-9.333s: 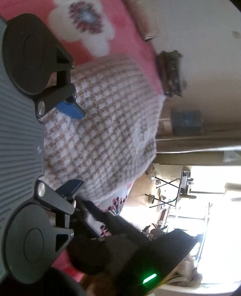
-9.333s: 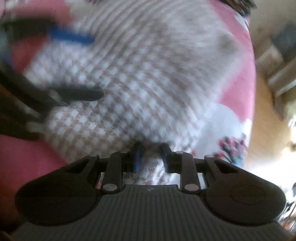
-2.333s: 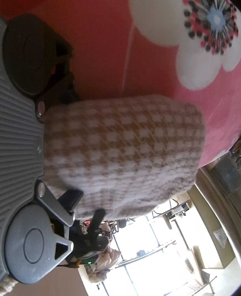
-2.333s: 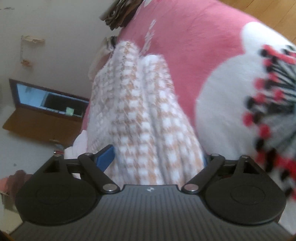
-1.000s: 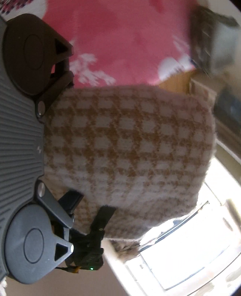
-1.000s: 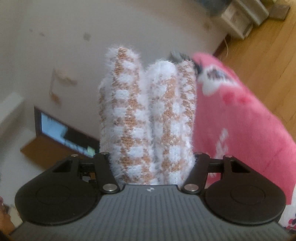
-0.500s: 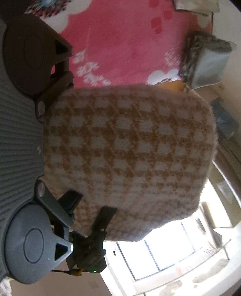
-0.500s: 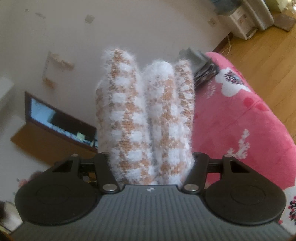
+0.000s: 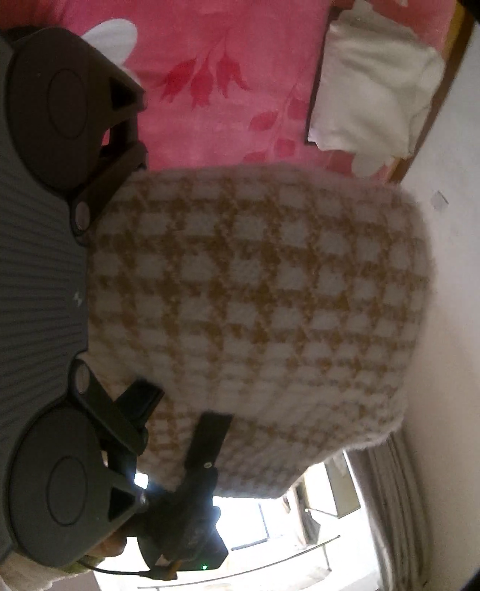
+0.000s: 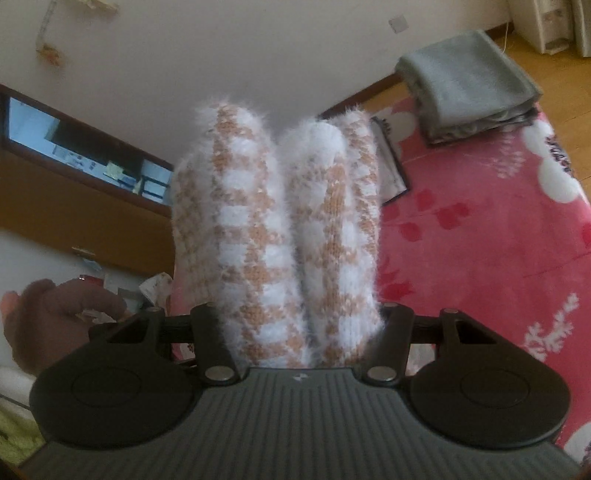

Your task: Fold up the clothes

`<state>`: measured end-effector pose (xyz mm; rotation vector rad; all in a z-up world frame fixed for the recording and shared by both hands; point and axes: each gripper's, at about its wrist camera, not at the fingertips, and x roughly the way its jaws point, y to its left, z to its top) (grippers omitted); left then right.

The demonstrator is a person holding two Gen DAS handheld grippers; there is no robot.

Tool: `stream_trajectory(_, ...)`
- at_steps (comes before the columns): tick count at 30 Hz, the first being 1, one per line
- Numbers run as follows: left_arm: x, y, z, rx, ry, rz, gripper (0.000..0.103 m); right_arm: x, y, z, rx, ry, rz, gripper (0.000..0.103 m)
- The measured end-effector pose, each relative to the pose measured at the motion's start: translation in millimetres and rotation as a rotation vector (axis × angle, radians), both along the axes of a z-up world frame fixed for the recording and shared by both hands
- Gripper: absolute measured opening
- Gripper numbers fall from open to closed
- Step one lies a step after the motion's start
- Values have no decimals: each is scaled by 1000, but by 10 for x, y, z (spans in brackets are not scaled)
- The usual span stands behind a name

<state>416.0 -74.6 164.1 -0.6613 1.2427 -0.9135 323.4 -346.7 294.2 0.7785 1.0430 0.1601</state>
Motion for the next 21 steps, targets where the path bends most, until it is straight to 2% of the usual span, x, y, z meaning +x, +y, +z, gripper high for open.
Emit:
stream_trajectory(4, 109, -39, -261, -43, 56, 12, 96, 146, 80, -67, -48, 53, -5, 52)
stream_trajectory(7, 99, -79, -390, -82, 84, 60, 96, 212, 63, -63, -89, 90, -2, 52)
stream_trajectory(11, 91, -15, -509, -84, 87, 192, 96, 676, 8, -193, -142, 102, 119, 52)
stream_trajectory(14, 285, -20, -762, -58, 60, 355, 96, 1283, 44, -422, -175, 73, 289, 52)
stream_trajectory(21, 812, -200, -1419, 47, 1, 874, 96, 3031, 672, -1122, -284, -138, 863, 52)
